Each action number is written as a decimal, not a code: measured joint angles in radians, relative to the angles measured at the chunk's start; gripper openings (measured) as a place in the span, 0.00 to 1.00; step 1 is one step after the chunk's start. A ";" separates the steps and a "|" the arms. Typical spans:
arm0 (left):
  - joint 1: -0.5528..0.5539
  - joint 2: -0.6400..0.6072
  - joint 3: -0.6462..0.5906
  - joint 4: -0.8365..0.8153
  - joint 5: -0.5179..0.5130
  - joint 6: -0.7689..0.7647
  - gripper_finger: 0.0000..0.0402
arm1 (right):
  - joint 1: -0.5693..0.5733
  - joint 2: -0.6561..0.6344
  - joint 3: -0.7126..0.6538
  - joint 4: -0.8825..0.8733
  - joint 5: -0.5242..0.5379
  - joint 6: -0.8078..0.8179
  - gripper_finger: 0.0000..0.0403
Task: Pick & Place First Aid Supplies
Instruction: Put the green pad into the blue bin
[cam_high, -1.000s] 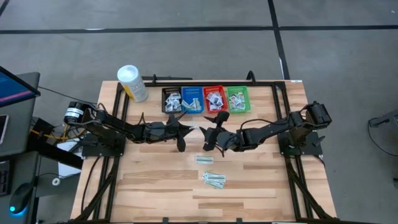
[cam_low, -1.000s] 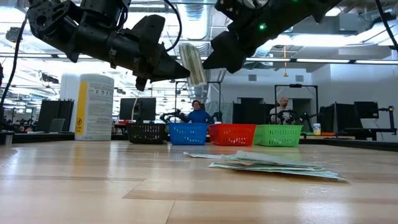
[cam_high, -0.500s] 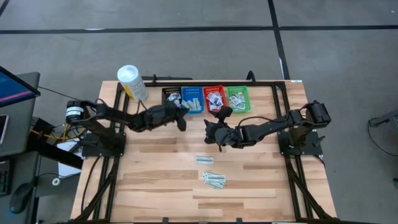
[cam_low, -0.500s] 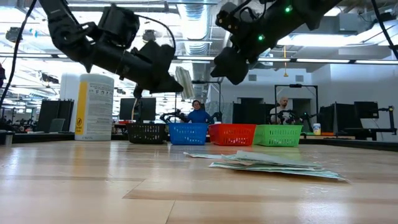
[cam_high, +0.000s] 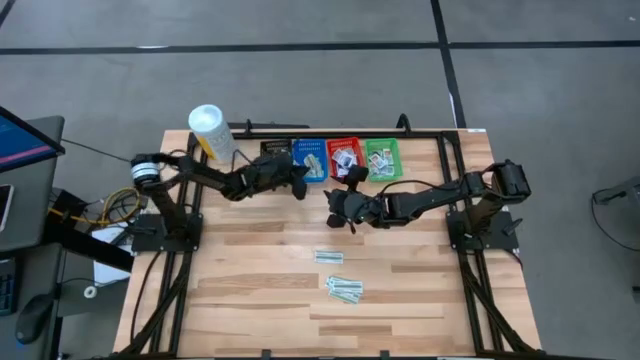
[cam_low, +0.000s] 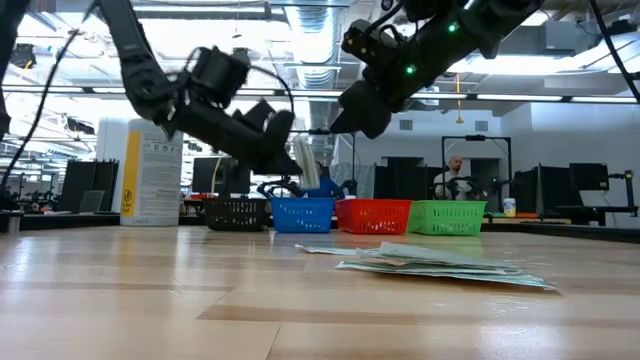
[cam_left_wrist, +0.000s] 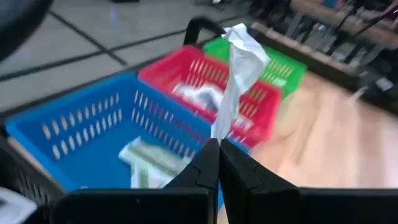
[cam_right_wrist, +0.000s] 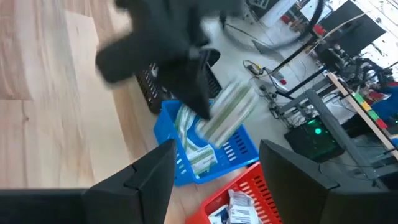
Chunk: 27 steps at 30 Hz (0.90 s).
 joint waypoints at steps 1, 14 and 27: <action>0.000 0.029 0.007 0.005 -0.005 -0.003 0.02 | 0.000 0.000 0.000 0.003 0.000 0.000 0.56; 0.000 0.083 0.009 0.053 -0.007 -0.006 0.03 | -0.005 0.000 0.000 0.011 0.000 -0.008 0.55; 0.000 0.064 0.008 0.048 -0.007 -0.009 0.25 | -0.011 0.000 0.000 0.009 0.000 -0.008 0.56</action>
